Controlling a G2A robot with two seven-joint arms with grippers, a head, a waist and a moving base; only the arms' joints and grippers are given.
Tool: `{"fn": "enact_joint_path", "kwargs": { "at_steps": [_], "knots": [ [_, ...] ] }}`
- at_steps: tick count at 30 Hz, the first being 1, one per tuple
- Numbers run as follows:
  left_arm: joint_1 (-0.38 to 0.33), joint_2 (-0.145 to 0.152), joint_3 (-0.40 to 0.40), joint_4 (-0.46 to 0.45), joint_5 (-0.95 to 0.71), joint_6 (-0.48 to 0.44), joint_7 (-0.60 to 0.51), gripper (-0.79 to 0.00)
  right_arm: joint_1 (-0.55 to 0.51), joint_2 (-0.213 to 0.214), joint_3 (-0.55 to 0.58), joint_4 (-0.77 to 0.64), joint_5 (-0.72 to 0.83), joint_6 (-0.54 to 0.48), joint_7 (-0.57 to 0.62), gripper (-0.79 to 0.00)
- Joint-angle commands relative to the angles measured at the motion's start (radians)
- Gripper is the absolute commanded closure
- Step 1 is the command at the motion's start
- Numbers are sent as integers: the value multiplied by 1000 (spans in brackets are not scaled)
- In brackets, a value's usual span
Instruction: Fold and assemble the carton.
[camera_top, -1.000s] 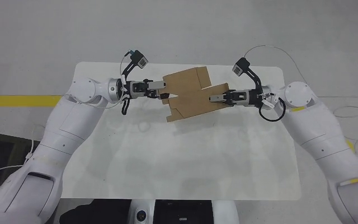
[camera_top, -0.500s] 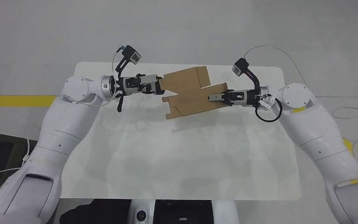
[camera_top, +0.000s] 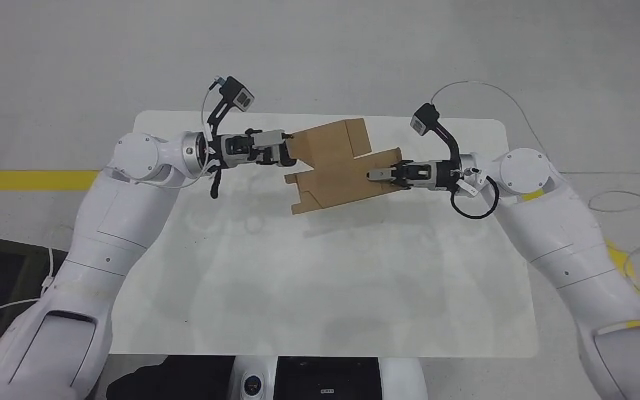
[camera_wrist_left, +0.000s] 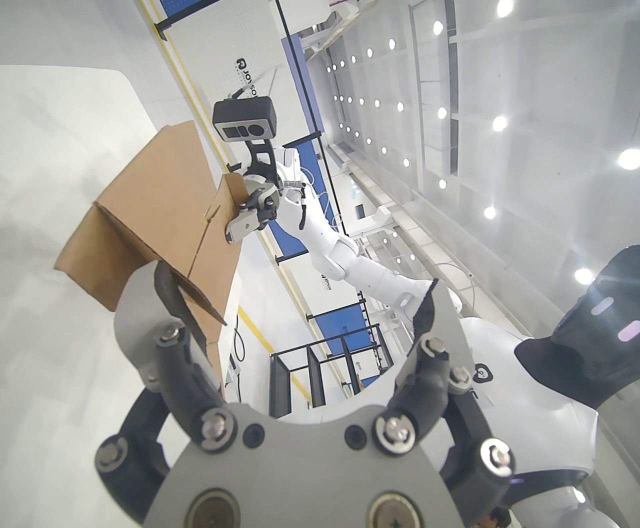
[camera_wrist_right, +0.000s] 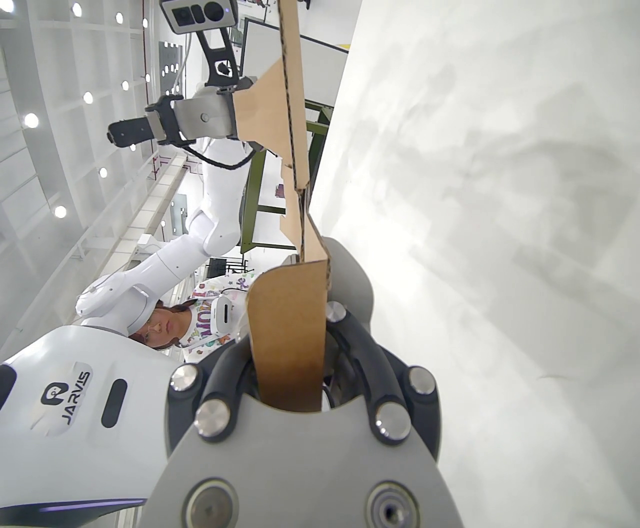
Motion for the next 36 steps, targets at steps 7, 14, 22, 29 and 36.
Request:
{"fn": "enact_joint_path", "kwargs": {
  "at_steps": [7, 14, 22, 29, 36],
  "knots": [
    [-11, -15, 17, 47, 15, -9, -5, -745, -7, -6, 18, -8, -3, -3, 9, 0],
    [-16, -24, 21, 71, 18, -11, -18, -135, -11, -12, 27, -15, -9, -3, 17, 0],
    [-17, -32, 25, 104, 29, -2, -33, -105, -14, -18, 41, -15, -15, -6, 28, 0],
    [-20, -37, 25, 124, 45, 10, -42, -95, -16, -23, 52, -19, -25, -6, 40, 0],
    [-19, -39, 14, 130, 61, 10, -43, -25, -21, -26, 62, -17, -38, -1, 43, 0]
  ]
}}
